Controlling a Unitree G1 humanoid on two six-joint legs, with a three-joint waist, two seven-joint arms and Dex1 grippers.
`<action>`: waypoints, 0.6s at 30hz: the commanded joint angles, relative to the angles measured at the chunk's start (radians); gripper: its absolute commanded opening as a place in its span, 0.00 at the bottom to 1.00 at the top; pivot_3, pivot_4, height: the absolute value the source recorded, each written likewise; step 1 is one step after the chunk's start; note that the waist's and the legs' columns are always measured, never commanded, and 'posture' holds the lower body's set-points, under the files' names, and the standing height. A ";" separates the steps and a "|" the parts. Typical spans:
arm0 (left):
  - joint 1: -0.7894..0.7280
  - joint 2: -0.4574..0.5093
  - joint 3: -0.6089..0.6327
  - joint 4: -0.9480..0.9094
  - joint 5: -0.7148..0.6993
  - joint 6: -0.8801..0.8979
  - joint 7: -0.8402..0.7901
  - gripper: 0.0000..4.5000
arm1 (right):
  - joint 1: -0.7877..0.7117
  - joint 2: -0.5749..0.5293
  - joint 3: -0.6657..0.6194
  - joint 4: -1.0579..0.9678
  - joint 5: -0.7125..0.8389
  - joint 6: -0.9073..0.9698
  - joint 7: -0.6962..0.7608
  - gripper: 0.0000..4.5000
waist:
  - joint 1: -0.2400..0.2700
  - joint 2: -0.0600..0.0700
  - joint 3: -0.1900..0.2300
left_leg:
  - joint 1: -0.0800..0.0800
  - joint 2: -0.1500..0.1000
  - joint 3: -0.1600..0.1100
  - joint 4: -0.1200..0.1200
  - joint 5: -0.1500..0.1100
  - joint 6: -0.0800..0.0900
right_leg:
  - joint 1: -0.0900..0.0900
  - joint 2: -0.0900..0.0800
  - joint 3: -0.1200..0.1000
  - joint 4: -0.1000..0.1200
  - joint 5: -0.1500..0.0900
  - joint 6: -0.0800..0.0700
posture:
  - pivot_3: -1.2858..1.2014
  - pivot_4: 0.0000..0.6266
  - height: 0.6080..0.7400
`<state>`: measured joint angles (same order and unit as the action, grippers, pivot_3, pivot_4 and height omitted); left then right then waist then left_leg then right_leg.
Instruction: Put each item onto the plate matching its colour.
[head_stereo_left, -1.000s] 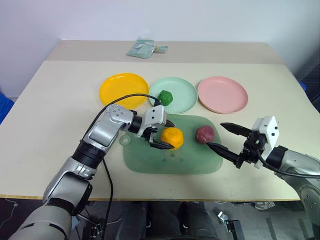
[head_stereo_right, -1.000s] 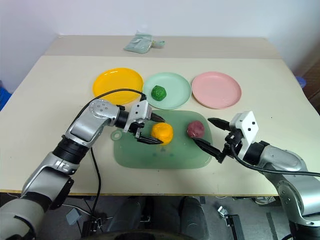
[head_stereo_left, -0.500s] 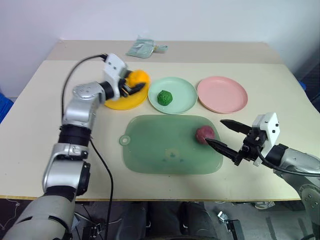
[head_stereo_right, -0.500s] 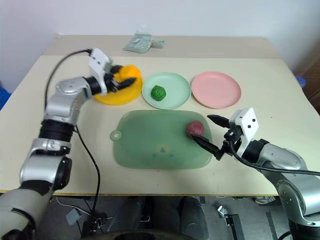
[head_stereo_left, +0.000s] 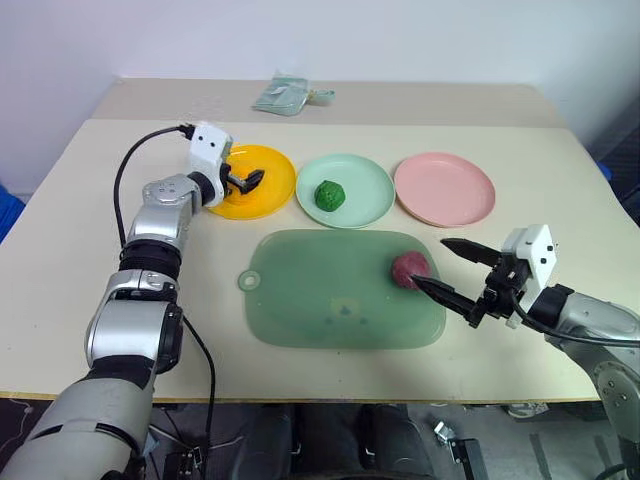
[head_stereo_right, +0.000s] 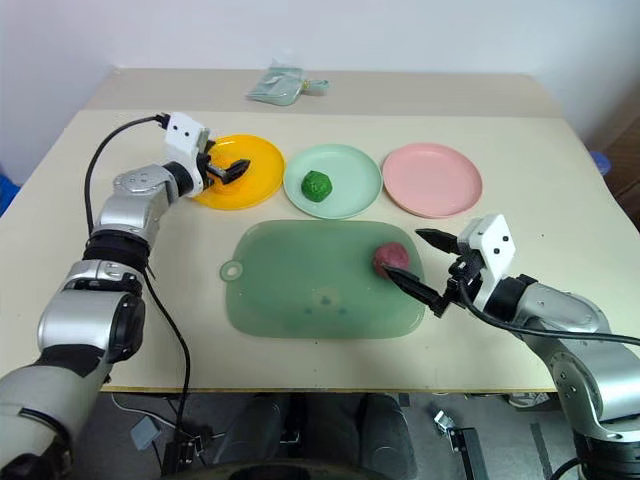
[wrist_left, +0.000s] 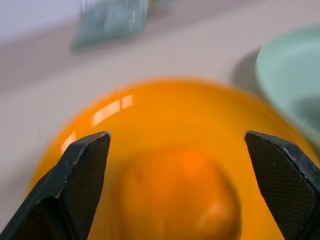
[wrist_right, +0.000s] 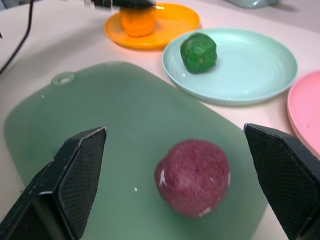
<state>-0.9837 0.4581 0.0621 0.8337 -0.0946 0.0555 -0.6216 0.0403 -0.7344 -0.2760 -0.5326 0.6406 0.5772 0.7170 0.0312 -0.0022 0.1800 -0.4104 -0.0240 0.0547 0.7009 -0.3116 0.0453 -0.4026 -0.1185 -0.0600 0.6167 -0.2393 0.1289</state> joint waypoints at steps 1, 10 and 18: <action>0.085 0.057 0.030 -0.246 -0.090 -0.009 -0.155 0.99 | -0.007 -0.013 0.041 0.033 -0.077 -0.039 -0.003 1.00 | -0.005 0.000 0.000 | 0.000 0.000 0.000 0.000 0.000 0.000 | 0.000 0.000 0.000 0.000 0.000 0.000 | 0.52 0.24 1.00; 0.601 0.215 -0.245 -1.111 -0.297 0.328 -0.517 0.99 | -0.159 0.058 0.203 0.209 -0.233 -0.074 -0.051 1.00 | -0.015 0.002 -0.001 | 0.001 0.000 -0.002 0.000 0.001 -0.002 | 0.001 -0.001 0.001 -0.001 0.000 -0.001 | 0.52 0.24 1.00; 0.639 0.169 -0.251 -1.150 -0.278 0.371 -0.411 1.00 | -0.194 0.087 0.213 0.232 -0.238 -0.055 -0.043 0.81 | -0.018 0.003 -0.001 | 0.002 0.000 -0.002 -0.001 0.001 -0.002 | 0.001 0.000 0.001 -0.001 0.000 -0.001 | 0.52 0.24 1.00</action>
<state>-0.3484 0.6344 -0.2098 -0.2784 -0.3690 0.4182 -1.0603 -0.1334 -0.6495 -0.0491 -0.2803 0.3882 0.5202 0.6732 0.0129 0.0005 0.1790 -0.4085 -0.0240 0.0528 0.7004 -0.3107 0.0433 -0.4016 -0.1186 -0.0589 0.6156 -0.2396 0.1278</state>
